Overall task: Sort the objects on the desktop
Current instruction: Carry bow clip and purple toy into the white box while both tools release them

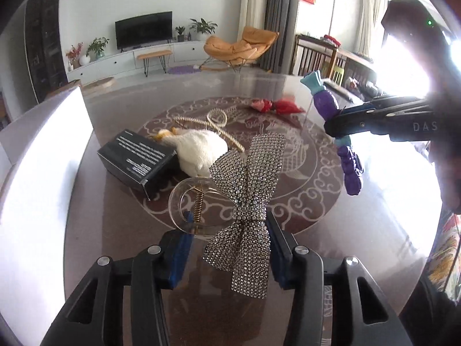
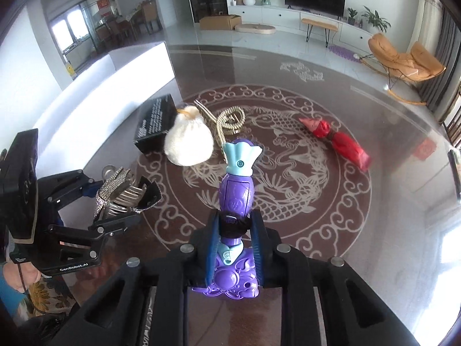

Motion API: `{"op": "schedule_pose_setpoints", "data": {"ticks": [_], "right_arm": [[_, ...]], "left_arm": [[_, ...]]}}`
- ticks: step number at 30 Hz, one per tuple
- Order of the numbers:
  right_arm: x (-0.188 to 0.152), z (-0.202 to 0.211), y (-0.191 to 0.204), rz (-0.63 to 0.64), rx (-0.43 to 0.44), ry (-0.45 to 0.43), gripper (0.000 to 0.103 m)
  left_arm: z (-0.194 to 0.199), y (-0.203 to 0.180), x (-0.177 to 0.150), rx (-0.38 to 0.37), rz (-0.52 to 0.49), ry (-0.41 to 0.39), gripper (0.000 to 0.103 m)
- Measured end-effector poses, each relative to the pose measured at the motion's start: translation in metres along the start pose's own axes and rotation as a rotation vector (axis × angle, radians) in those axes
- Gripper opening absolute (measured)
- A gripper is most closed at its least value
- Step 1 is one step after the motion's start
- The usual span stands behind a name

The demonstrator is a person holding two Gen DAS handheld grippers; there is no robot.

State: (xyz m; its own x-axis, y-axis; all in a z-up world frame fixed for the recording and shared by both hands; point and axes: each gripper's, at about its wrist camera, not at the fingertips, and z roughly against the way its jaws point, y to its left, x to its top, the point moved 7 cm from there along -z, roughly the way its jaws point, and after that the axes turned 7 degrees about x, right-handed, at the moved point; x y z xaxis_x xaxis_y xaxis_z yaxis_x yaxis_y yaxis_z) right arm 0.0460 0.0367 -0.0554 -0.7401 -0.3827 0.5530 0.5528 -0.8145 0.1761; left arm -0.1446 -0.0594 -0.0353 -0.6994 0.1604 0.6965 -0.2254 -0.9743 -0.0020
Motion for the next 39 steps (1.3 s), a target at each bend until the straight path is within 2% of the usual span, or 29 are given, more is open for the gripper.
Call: {"op": "schedule_pose_setpoints", "data": {"ticks": [5,9,12,15,18,21,23,24,25,26,28,30,32,35,37,39], "right_arm": [[0.060,0.034,0.066,0.088,0.078,-0.100,0.022],[0.114,0.036,0.154,0.185,0.200,-0.157,0.022],[0.142,0.017,0.227,0.243,0.310,-0.161,0.022],[0.153,-0.016,0.295,0.310,0.382,-0.131,0.022],[0.150,-0.063,0.343,0.347,0.396,-0.063,0.022],[0.138,-0.111,0.367,0.361,0.386,0.023,0.022],[0.126,-0.134,0.375,0.350,0.386,0.073,0.024],[0.121,-0.142,0.375,0.337,0.389,0.086,0.027],[0.118,-0.147,0.374,0.317,0.391,0.089,0.040],[0.115,-0.148,0.369,0.294,0.395,0.075,0.057],[0.115,-0.139,0.359,0.261,0.409,0.013,0.074],[0.119,-0.119,0.346,0.252,0.409,-0.069,0.080],[0.124,-0.094,0.323,0.256,0.380,-0.160,0.091],[0.116,-0.058,0.276,0.263,0.280,-0.271,0.103],[0.099,-0.047,0.233,0.266,0.190,-0.289,0.103],[0.069,-0.042,0.181,0.261,0.084,-0.272,0.103]], "left_arm": [[0.101,0.053,0.032,-0.014,0.149,-0.161,0.047],[0.170,0.132,0.031,0.128,0.188,-0.212,0.047],[0.195,0.203,0.010,0.270,0.241,-0.182,0.047],[0.196,0.270,-0.019,0.357,0.328,-0.104,0.047],[0.176,0.318,-0.053,0.413,0.391,-0.003,0.047],[0.155,0.346,-0.084,0.454,0.437,0.096,0.048],[0.147,0.354,-0.098,0.505,0.442,0.134,0.051],[0.142,0.355,-0.101,0.514,0.445,0.139,0.059],[0.142,0.355,-0.104,0.522,0.448,0.139,0.066],[0.142,0.353,-0.103,0.534,0.447,0.128,0.078],[0.148,0.345,-0.099,0.559,0.429,0.084,0.085],[0.154,0.332,-0.089,0.587,0.406,0.042,0.088],[0.159,0.316,-0.075,0.595,0.392,-0.003,0.090],[0.169,0.278,-0.047,0.530,0.378,-0.075,0.091],[0.171,0.245,-0.026,0.452,0.356,-0.123,0.093],[0.172,0.203,-0.008,0.351,0.319,-0.166,0.100]]}}
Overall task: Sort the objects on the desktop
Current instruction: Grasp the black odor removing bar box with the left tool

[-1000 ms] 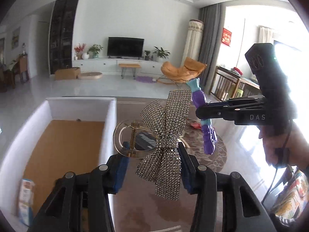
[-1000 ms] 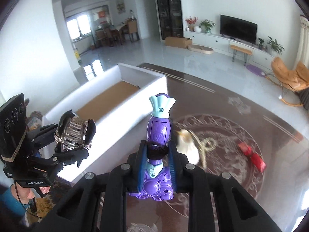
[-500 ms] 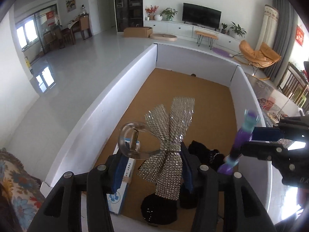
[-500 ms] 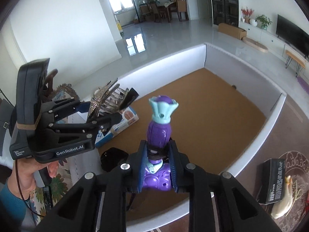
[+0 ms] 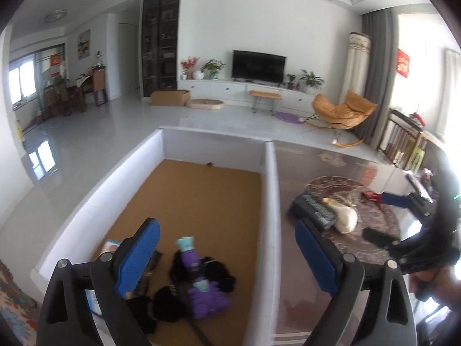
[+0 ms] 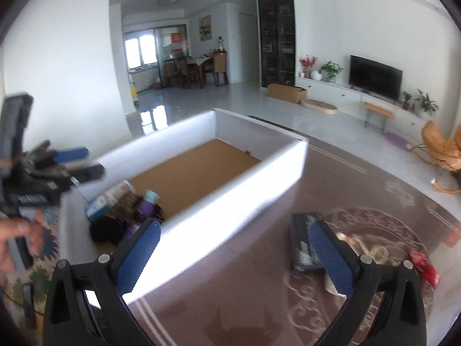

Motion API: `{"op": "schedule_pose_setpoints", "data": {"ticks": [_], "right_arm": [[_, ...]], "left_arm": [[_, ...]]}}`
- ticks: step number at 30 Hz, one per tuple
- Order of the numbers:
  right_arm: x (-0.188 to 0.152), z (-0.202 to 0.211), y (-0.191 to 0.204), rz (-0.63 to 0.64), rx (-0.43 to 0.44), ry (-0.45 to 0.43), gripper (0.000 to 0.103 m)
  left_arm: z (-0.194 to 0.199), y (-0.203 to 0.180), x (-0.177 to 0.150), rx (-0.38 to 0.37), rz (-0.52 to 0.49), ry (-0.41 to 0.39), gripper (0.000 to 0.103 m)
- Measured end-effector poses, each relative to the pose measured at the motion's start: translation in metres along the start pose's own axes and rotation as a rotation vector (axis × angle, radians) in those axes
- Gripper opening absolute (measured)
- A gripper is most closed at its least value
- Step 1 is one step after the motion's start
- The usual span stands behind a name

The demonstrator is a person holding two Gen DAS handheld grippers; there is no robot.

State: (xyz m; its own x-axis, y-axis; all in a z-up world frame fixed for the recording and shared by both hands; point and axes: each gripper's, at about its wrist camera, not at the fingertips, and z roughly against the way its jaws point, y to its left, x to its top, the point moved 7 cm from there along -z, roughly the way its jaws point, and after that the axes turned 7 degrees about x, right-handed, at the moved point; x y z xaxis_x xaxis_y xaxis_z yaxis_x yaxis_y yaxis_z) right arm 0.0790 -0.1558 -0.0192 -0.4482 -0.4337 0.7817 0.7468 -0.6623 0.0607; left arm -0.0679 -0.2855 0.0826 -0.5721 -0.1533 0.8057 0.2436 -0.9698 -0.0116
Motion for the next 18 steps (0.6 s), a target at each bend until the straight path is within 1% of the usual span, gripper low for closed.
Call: {"op": "schedule_pose_setpoints", "data": {"ticks": [2,3,5,7,8,10,12,13,14,15,17,18], "right_arm": [[-0.047,0.015,-0.043,0.009,-0.105,0.055,0.103],[-0.071,0.021,-0.067,0.006,-0.149,0.090,0.103],[-0.121,0.035,-0.110,-0.036,-0.229,0.157,0.103],[-0.162,0.055,-0.147,-0.114,-0.278,0.196,0.103],[-0.177,0.063,-0.162,-0.157,-0.298,0.205,0.103],[-0.199,0.078,-0.183,-0.231,-0.317,0.212,0.103],[-0.209,0.092,-0.189,-0.281,-0.315,0.204,0.103],[-0.214,0.095,-0.191,-0.296,-0.310,0.199,0.103],[-0.216,0.095,-0.193,-0.308,-0.303,0.198,0.103],[-0.216,0.094,-0.193,-0.317,-0.294,0.194,0.103],[-0.213,0.093,-0.192,-0.326,-0.278,0.182,0.103],[-0.213,0.090,-0.192,-0.336,-0.270,0.193,0.103]], "left_arm": [[0.012,-0.050,0.001,-0.127,-0.038,-0.017,0.103],[0.014,-0.075,-0.004,-0.180,-0.063,-0.014,0.103],[0.012,-0.124,-0.018,-0.238,-0.126,0.022,0.103],[-0.003,-0.163,-0.044,-0.260,-0.177,0.083,0.103],[-0.013,-0.179,-0.058,-0.265,-0.195,0.120,0.103],[-0.039,-0.200,-0.082,-0.261,-0.210,0.202,0.103],[-0.065,-0.209,-0.098,-0.234,-0.201,0.256,0.103],[-0.078,-0.210,-0.099,-0.212,-0.189,0.268,0.103],[-0.082,-0.212,-0.099,-0.190,-0.175,0.277,0.103],[-0.095,-0.211,-0.094,-0.166,-0.153,0.283,0.103],[-0.118,-0.208,-0.076,-0.134,-0.102,0.291,0.103],[-0.131,-0.207,-0.065,-0.115,-0.075,0.292,0.103]]}}
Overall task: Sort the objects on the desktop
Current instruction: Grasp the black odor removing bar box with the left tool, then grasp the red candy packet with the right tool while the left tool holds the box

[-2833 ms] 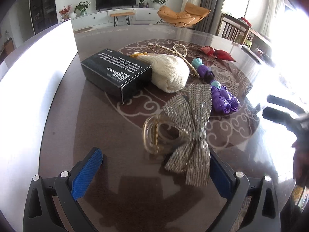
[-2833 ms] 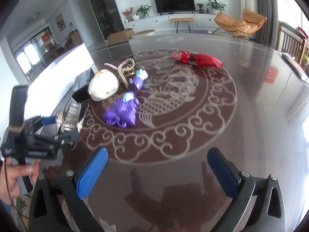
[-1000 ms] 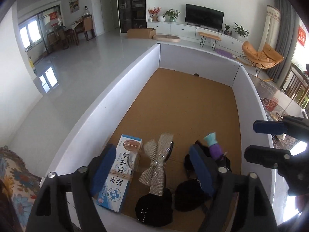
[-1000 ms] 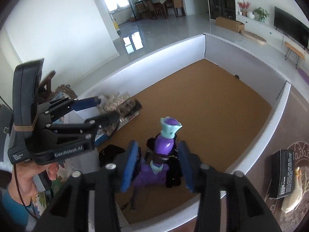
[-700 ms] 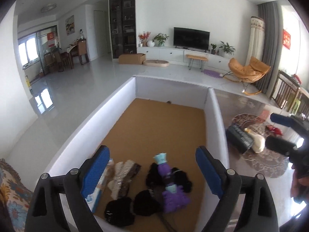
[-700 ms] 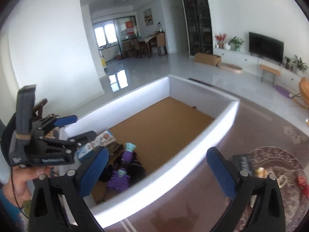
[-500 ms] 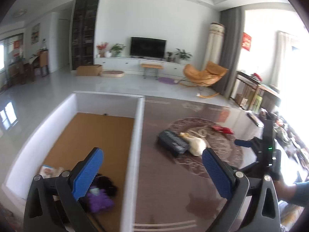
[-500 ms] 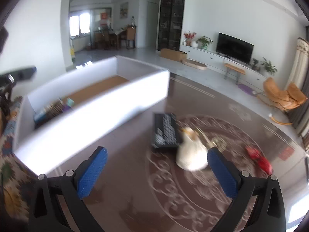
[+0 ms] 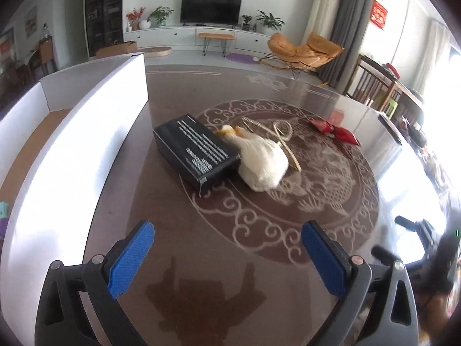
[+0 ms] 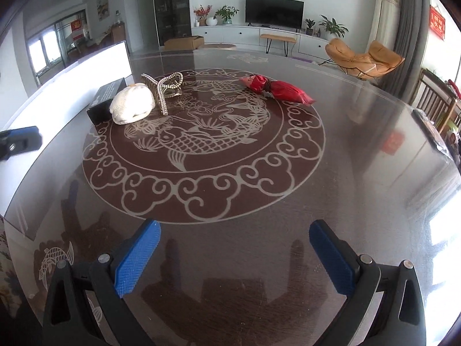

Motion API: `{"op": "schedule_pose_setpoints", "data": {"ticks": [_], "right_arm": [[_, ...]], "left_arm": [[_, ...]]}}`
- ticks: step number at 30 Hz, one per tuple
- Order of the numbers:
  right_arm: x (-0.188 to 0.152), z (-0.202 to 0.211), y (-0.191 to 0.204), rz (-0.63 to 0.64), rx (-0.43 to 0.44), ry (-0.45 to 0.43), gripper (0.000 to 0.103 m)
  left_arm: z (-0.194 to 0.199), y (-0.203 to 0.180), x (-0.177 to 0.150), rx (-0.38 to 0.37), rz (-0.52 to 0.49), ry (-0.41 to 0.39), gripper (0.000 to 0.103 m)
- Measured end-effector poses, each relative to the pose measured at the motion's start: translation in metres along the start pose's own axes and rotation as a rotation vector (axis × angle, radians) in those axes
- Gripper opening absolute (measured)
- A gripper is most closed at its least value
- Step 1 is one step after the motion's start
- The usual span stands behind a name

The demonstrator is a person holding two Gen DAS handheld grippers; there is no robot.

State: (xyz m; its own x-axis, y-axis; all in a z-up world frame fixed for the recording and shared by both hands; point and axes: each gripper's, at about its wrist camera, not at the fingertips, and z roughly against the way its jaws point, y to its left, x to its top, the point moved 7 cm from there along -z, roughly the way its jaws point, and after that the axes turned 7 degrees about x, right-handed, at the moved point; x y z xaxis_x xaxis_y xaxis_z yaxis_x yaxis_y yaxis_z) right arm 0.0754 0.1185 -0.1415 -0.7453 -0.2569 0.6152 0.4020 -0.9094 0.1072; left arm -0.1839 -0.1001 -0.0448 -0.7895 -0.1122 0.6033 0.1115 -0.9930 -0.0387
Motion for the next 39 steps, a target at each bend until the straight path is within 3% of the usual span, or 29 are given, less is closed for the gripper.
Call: {"op": "schedule_pose_setpoints", "data": {"ticks": [2,7,11,17,20,21,23,30,32,34,37,39], "right_arm": [[-0.003,-0.007,-0.001,-0.019,0.009,0.044,0.103],[-0.004,-0.006,0.000,-0.033,-0.001,0.029,0.103],[-0.001,0.005,-0.003,-0.053,-0.002,-0.032,0.103],[0.000,0.007,-0.010,-0.104,0.018,-0.048,0.103],[0.000,0.006,-0.012,-0.121,0.026,-0.047,0.103],[0.000,0.006,-0.013,-0.126,0.024,-0.049,0.103],[-0.001,0.007,-0.014,-0.132,0.019,-0.055,0.103],[-0.003,0.006,-0.015,-0.150,0.031,-0.050,0.103],[0.000,0.002,-0.016,-0.162,0.084,-0.033,0.103],[0.015,-0.004,-0.022,-0.125,0.066,-0.005,0.103],[0.064,-0.020,-0.041,-0.036,-0.024,0.022,0.103],[0.097,-0.040,-0.051,0.051,-0.074,0.087,0.103]], "left_arm": [[-0.020,0.006,0.032,0.038,0.050,-0.011,0.103],[-0.076,0.016,0.081,0.147,0.104,0.032,0.103],[-0.116,0.025,0.074,0.173,0.170,0.120,0.103],[-0.129,0.030,0.066,0.094,0.168,0.101,0.103],[-0.121,0.025,0.064,0.042,0.088,0.046,0.077],[-0.117,0.022,0.061,0.036,0.062,0.033,0.067],[-0.107,0.016,0.053,0.040,0.012,0.019,0.059],[-0.048,0.004,-0.030,-0.031,-0.113,0.023,0.058],[-0.027,0.010,-0.056,-0.051,-0.105,0.015,0.058],[-0.012,0.013,-0.070,-0.056,-0.096,0.007,0.058],[-0.002,0.017,-0.081,-0.059,-0.088,-0.009,0.058],[-0.001,0.017,-0.084,-0.060,-0.089,-0.015,0.058]]}}
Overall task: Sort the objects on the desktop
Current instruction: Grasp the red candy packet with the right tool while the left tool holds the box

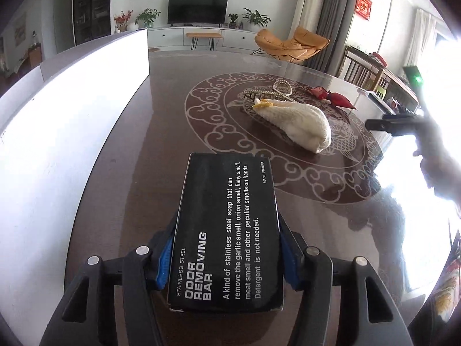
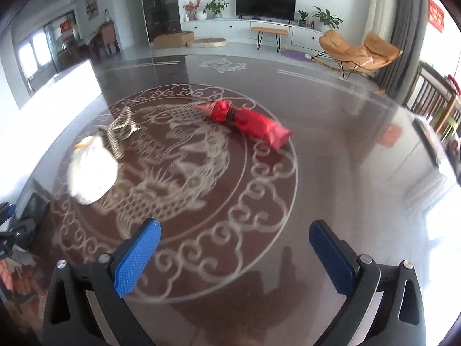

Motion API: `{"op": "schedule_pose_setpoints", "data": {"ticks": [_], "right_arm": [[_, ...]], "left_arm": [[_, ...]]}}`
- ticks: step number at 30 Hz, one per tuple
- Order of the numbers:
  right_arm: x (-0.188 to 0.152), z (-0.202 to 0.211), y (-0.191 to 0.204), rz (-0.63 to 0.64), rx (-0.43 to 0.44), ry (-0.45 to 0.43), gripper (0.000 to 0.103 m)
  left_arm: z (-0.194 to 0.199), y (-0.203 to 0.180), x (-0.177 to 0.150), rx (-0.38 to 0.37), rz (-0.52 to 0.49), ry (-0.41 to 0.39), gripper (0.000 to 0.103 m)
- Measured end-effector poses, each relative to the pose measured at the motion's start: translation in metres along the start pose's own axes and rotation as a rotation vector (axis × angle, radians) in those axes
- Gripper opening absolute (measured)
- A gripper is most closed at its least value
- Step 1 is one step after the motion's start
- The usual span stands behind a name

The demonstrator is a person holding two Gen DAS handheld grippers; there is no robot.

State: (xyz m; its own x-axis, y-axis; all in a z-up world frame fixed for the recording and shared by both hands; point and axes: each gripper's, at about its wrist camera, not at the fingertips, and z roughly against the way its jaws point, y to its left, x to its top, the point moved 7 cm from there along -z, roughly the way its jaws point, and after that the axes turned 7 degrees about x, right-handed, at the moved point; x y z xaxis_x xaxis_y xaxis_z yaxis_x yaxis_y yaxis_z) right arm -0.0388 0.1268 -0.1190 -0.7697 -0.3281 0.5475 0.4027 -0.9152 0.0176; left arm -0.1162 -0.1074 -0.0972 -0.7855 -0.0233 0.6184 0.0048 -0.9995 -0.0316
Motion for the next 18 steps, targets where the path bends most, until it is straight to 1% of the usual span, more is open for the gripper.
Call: {"op": "schedule_pose_setpoints", "data": {"ticks": [2,4,7,10,12,14,15,17,18], "right_arm": [[0.027,-0.022,-0.004,0.098,-0.024,0.088,0.103],[0.046,-0.041,-0.007,0.148,-0.046,0.147,0.103],[0.069,-0.059,-0.008,0.166,-0.061,0.173,0.103],[0.082,-0.075,-0.007,0.123,-0.011,0.178,0.103],[0.082,-0.086,-0.005,0.094,0.040,0.193,0.097],[0.084,-0.090,-0.005,0.042,0.109,0.182,0.065],[0.084,-0.088,-0.006,0.016,0.118,0.164,0.058],[0.080,-0.080,-0.006,-0.012,0.127,0.145,0.026],[0.075,-0.075,-0.003,-0.022,0.140,0.141,0.021]], "left_arm": [[-0.001,0.003,0.001,-0.010,0.012,-0.004,0.058],[0.000,0.002,0.000,-0.022,0.028,-0.013,0.058],[0.000,0.000,0.001,-0.022,0.038,-0.020,0.059],[-0.001,-0.004,0.002,0.001,0.013,-0.018,0.059],[-0.001,-0.006,0.002,0.015,0.001,-0.017,0.059],[-0.001,-0.006,0.002,0.019,-0.001,-0.015,0.059],[-0.001,-0.006,0.002,0.019,0.000,-0.016,0.059],[-0.001,-0.006,0.003,0.021,-0.001,-0.017,0.059],[-0.001,-0.006,0.002,0.021,-0.001,-0.016,0.059]]}}
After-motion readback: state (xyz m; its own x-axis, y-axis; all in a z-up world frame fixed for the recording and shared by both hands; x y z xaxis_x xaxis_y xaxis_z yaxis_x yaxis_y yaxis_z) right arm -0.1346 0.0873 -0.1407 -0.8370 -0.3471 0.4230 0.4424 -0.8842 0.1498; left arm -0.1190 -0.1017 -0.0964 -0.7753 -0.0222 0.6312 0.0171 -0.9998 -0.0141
